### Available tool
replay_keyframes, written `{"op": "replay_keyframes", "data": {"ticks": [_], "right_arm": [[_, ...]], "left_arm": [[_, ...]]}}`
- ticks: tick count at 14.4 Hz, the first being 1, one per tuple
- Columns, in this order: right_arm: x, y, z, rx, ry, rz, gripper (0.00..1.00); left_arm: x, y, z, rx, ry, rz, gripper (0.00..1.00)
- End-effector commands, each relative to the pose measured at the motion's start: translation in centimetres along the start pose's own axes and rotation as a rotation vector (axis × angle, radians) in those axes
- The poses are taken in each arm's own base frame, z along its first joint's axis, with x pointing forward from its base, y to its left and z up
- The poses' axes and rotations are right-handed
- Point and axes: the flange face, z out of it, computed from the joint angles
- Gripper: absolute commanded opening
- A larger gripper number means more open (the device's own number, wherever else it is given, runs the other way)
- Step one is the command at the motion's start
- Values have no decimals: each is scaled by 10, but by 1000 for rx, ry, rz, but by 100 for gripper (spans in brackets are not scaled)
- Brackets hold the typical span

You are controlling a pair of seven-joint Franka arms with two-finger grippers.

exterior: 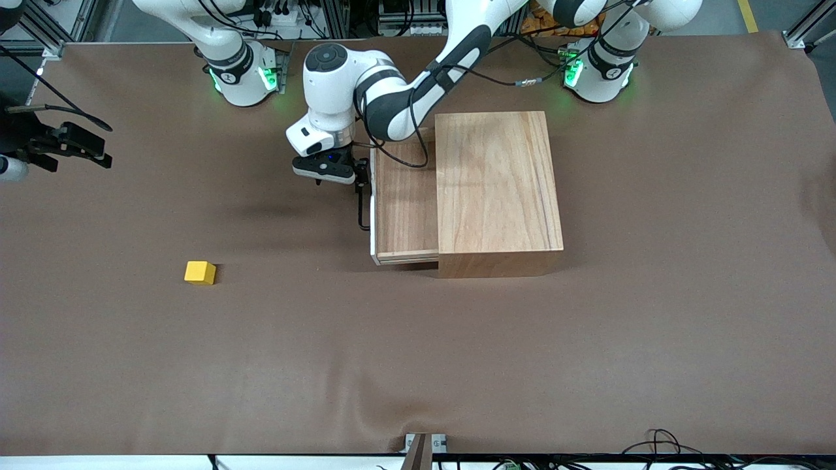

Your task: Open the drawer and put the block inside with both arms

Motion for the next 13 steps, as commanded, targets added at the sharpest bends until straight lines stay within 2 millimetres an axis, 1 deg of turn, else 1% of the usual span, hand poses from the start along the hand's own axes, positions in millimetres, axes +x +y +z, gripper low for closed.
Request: {"op": "replay_keyframes", "data": {"ticks": [1,3,4,5,6,7,8,9,11,12,13], "right_arm": [[5,5,9,3,-12,0,100],[10,7,17,3,-20,2,100],[16,10,26,3,-35,6,100],[24,10,37,2,-44,9,100],[31,11,49,0,-49,9,100],[39,12,64,-1,-43,10,100],[45,14,82,-4,-33,13,100],[50,16,104,-6,-26,15,100],[61,19,141,-12,-18,20,100],[67,21,154,-13,-28,22,100],[71,24,166,-13,-42,27,100]], "left_arm": [[-2,12,-4,-56,8,-6,100],[-2,12,-19,-37,-8,-6,100],[-1,8,-31,-1,-30,-9,100],[9,3,-59,5,-25,-21,100],[20,-2,-93,2,-18,-37,100],[32,-14,-128,6,-19,-61,100],[58,-39,-166,11,-10,-103,100],[75,-59,-191,18,-8,-135,100],[91,-89,-236,44,-7,-167,100],[100,-109,-259,60,-10,-192,100],[108,-130,-277,81,-19,-220,100]]}}
